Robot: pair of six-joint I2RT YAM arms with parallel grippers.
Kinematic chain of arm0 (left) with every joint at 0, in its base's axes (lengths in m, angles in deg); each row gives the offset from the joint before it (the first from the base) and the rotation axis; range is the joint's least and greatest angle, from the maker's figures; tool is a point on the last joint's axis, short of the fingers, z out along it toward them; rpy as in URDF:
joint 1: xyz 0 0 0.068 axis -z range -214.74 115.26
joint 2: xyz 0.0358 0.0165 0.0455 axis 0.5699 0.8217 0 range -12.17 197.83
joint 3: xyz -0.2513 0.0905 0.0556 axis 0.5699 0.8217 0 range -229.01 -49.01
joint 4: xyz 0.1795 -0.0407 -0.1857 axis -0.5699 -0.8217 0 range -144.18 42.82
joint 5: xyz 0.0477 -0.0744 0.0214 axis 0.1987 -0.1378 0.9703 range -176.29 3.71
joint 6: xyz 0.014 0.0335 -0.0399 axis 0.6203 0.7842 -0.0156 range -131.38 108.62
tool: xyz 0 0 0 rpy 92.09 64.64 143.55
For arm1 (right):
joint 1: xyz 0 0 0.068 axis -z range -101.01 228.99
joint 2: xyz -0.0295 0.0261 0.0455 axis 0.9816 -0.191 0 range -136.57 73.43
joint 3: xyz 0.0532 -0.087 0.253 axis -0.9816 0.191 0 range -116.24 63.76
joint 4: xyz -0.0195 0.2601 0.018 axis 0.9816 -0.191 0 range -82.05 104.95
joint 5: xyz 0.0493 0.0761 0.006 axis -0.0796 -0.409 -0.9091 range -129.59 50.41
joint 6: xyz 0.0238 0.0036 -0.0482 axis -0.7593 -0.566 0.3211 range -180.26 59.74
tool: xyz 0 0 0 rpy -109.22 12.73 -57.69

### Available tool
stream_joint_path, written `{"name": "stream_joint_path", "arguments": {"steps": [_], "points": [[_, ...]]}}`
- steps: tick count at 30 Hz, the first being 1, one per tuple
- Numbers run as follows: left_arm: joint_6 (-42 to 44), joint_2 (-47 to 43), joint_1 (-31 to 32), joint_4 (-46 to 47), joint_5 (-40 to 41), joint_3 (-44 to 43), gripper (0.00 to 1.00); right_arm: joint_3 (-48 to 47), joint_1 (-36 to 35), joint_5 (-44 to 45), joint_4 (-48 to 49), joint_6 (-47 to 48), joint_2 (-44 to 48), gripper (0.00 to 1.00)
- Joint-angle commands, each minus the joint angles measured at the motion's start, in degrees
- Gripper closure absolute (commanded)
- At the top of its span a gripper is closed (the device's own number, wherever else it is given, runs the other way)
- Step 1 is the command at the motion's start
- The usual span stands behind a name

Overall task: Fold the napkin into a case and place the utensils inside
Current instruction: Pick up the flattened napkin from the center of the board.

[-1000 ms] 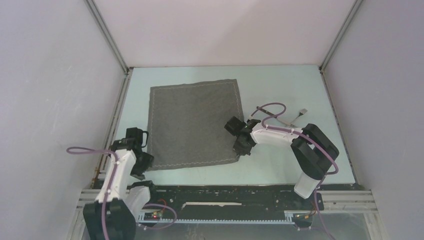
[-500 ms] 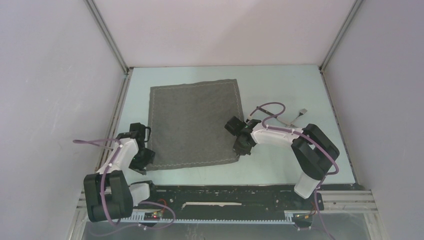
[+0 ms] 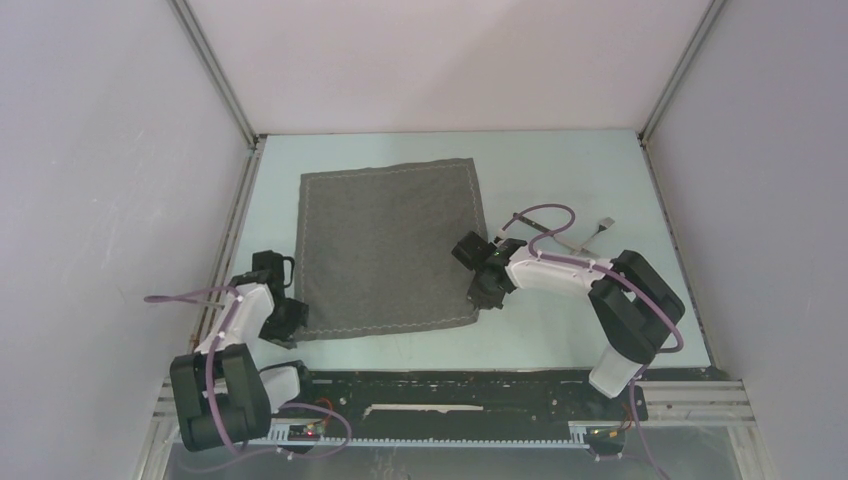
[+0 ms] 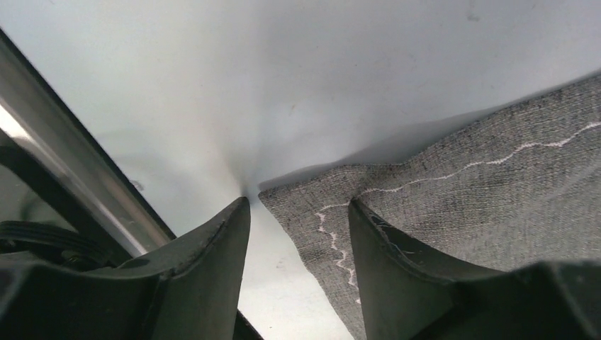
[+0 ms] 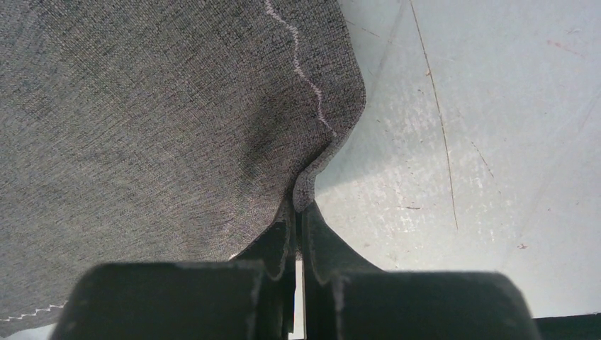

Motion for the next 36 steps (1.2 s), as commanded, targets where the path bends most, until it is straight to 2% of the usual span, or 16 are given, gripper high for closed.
{"name": "stream_joint_path", "arguments": {"steps": [1, 11, 20, 24, 32, 34, 36], "points": [[-1.16, 1.22, -1.75, 8.67, -0.49, 5.24, 0.42, 0.70, 0.16, 1.40, 0.40, -0.74, 2.24, 1.00], [-1.29, -2.60, -3.60, 12.44, -0.58, 9.38, 0.54, 1.10, -0.07, 2.08, 0.00, -1.77, 3.22, 1.00], [0.76, -8.11, -5.68, 15.03, -2.15, 11.31, 0.71, 1.12, -0.75, 3.41, -0.20, -2.21, 4.31, 1.00], [0.92, -14.31, -5.76, 10.43, -1.46, 8.94, 0.98, 1.03, -1.62, 4.58, 1.68, 1.91, 6.29, 1.00], [4.15, -35.50, -5.76, -2.01, -2.27, -3.98, 1.00, 1.09, -1.93, 4.23, 8.07, 17.84, 21.51, 1.00], [4.72, -36.49, -5.72, -3.87, -3.14, -6.57, 1.00, 1.05, -1.94, 4.55, 8.93, 18.69, 24.72, 1.00], [5.33, -33.82, -5.76, -6.14, -7.28, -7.16, 1.00, 1.05, -1.79, 5.86, 8.53, 18.88, 25.95, 1.00]]}}
